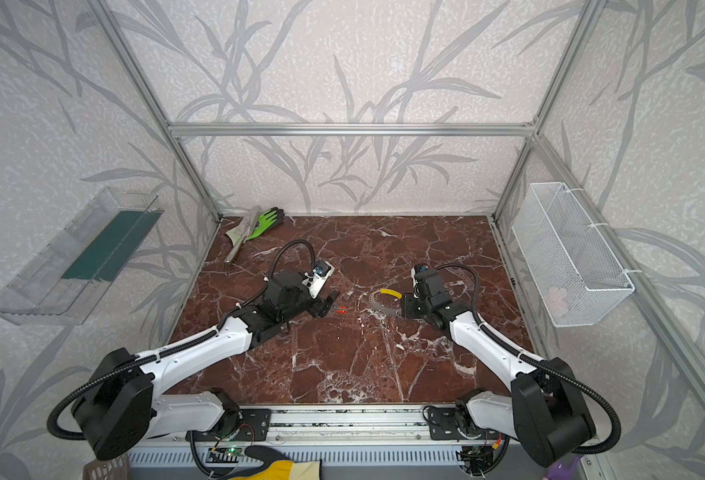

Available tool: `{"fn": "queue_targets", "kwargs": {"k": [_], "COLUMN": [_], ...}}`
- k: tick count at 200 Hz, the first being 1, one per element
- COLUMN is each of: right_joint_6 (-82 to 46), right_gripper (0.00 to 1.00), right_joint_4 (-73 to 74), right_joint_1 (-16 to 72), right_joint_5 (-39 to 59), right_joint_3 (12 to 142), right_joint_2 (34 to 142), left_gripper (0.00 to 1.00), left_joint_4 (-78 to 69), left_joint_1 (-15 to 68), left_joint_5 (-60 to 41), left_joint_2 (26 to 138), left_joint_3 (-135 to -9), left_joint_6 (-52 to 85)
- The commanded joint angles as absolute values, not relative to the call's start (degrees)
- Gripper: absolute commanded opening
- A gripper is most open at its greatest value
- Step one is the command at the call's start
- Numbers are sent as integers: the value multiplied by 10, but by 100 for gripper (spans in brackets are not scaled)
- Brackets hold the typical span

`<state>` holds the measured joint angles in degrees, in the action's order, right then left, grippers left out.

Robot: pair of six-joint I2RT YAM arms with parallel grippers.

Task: Put the keys on the keyring
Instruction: 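Move the right gripper over the steel keyring plate while the left advances, then lower the right gripper and pinch the plate edge near a split ring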

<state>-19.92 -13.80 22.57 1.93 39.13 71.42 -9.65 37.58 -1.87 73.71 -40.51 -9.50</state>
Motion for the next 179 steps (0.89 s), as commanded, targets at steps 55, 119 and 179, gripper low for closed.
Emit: {"fn": "queue_targets", "kwargs": {"k": [55, 119, 179], "right_joint_6": [-158, -54, 221], "right_gripper": [46, 35, 38], "right_joint_4": [-175, -290, -338], "right_joint_1": [225, 225, 226], "right_joint_5": [64, 46, -11], "right_joint_3": [423, 514, 529], "right_joint_2": [807, 843, 800], "left_gripper": [82, 81, 81], "left_joint_4": [-107, -95, -93], "left_joint_1": [387, 390, 391], "left_joint_5": [-30, -34, -27], "left_joint_2": [764, 768, 763], "left_joint_3": [-435, -446, -446], "left_joint_6": [-117, -139, -163]}}
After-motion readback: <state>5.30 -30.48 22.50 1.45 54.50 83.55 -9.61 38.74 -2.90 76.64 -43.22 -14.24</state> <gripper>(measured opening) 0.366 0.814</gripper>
